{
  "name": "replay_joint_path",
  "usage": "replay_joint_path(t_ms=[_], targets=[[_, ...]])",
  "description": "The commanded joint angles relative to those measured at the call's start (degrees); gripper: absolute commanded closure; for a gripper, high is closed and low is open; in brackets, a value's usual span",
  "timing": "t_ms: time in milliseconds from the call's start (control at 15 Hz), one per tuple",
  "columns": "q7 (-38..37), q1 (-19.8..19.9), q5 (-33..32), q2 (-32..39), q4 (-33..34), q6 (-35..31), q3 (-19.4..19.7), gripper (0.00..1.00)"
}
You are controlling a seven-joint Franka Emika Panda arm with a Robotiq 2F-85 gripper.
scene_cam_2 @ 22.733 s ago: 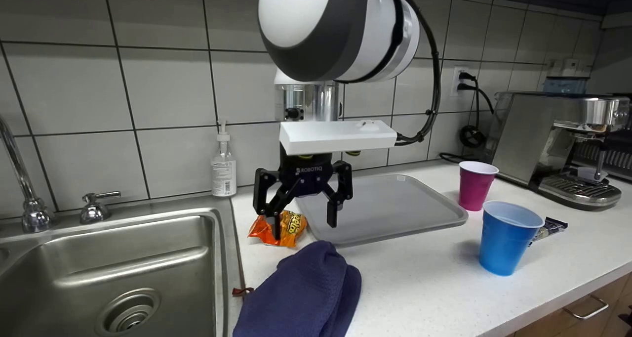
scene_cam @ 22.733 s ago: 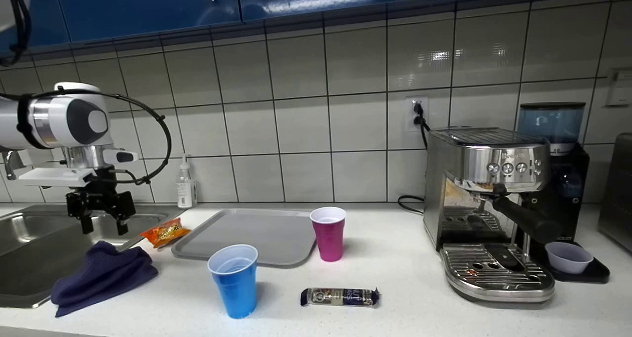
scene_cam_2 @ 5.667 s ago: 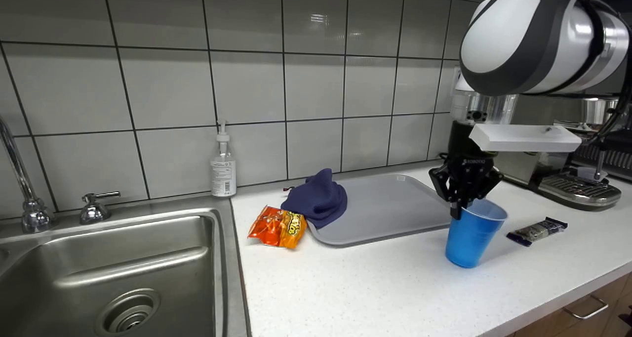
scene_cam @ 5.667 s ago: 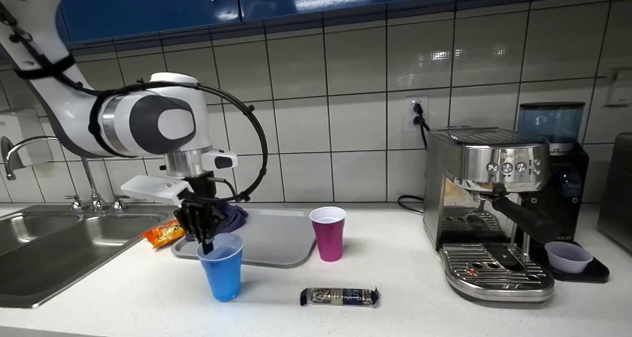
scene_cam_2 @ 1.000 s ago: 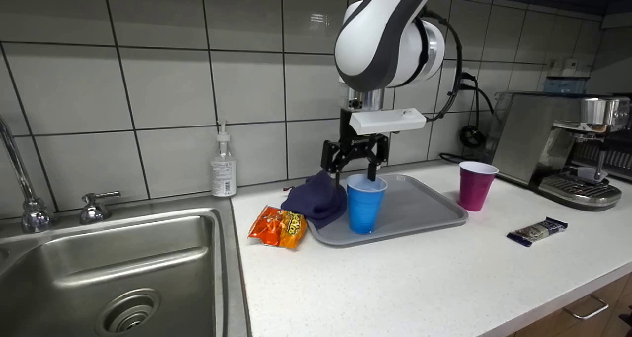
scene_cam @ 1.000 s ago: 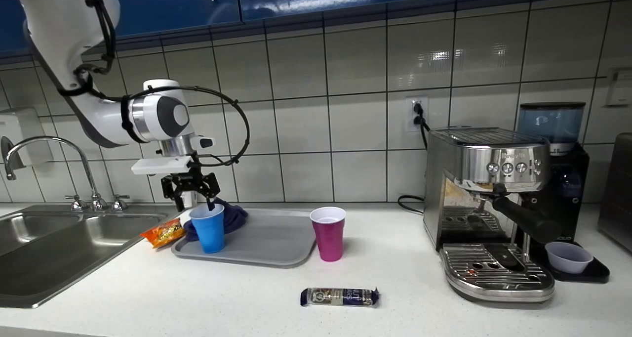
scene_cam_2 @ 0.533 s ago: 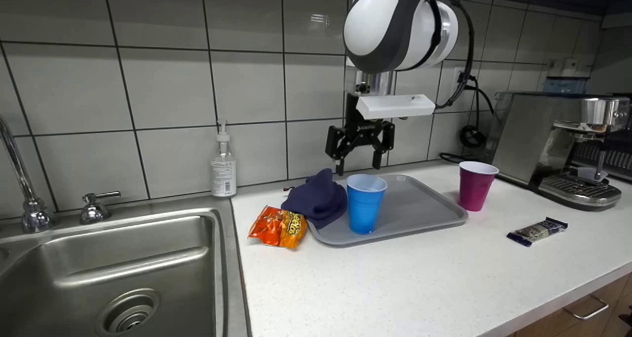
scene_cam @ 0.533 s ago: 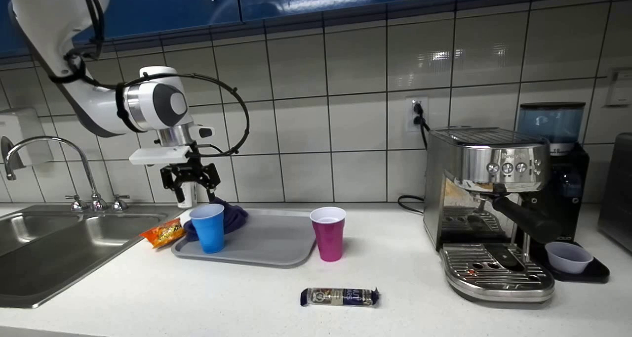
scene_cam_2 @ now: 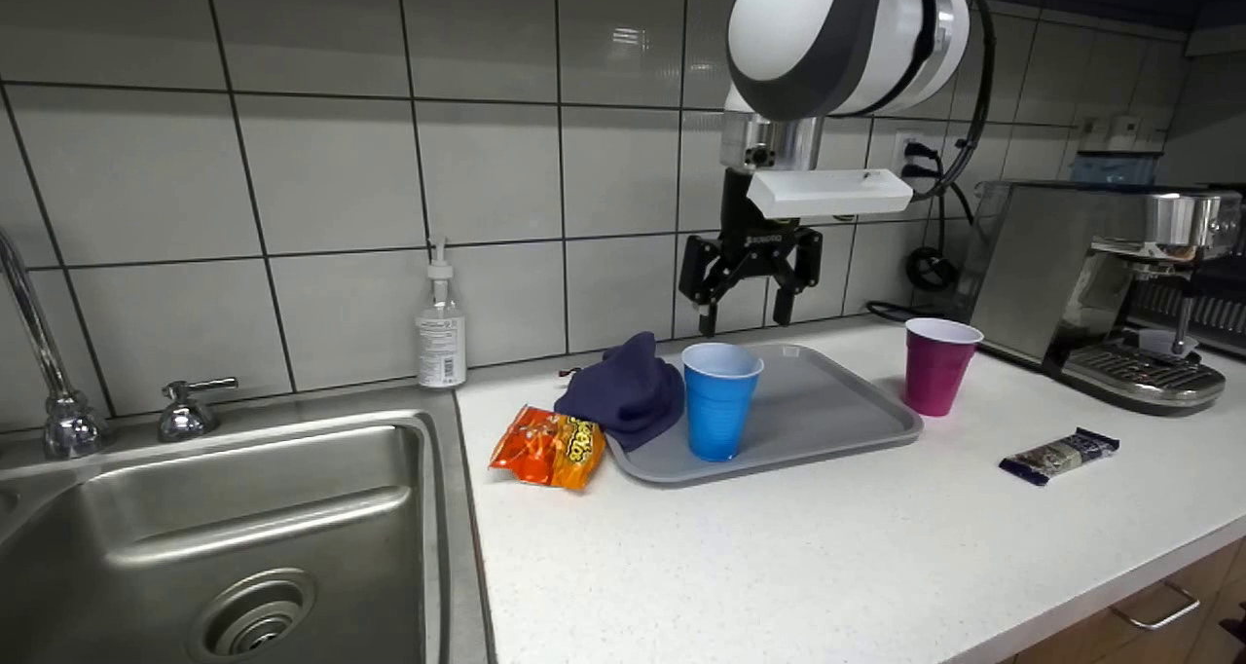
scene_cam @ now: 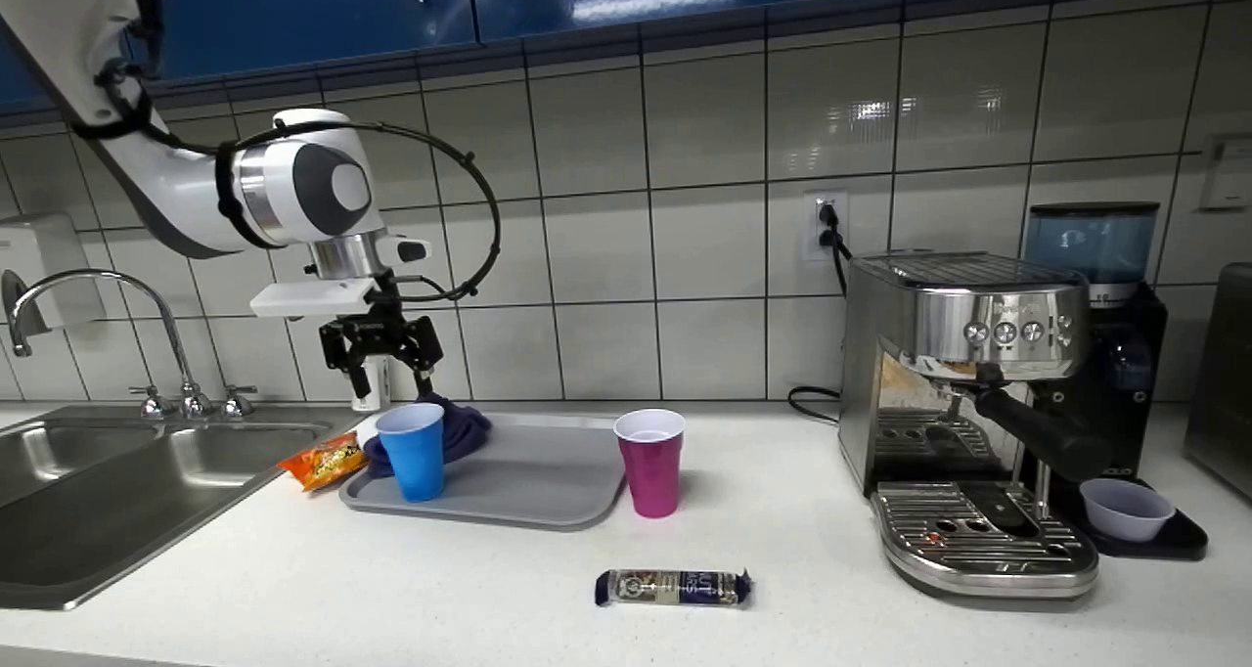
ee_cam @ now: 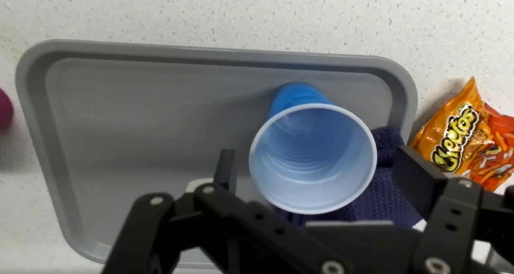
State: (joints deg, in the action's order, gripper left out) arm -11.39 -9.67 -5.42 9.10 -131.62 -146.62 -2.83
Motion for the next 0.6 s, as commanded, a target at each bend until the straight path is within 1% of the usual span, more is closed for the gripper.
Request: replay_joint_path(t_ms=[0, 533], targets=[[-0.4, 1.6, 1.1, -4.6, -4.8, 0.4, -0.2, 0.00], [-0.2, 4.9, 4.8, -7.1, -9.9, 0.5, 1.3, 0.00]])
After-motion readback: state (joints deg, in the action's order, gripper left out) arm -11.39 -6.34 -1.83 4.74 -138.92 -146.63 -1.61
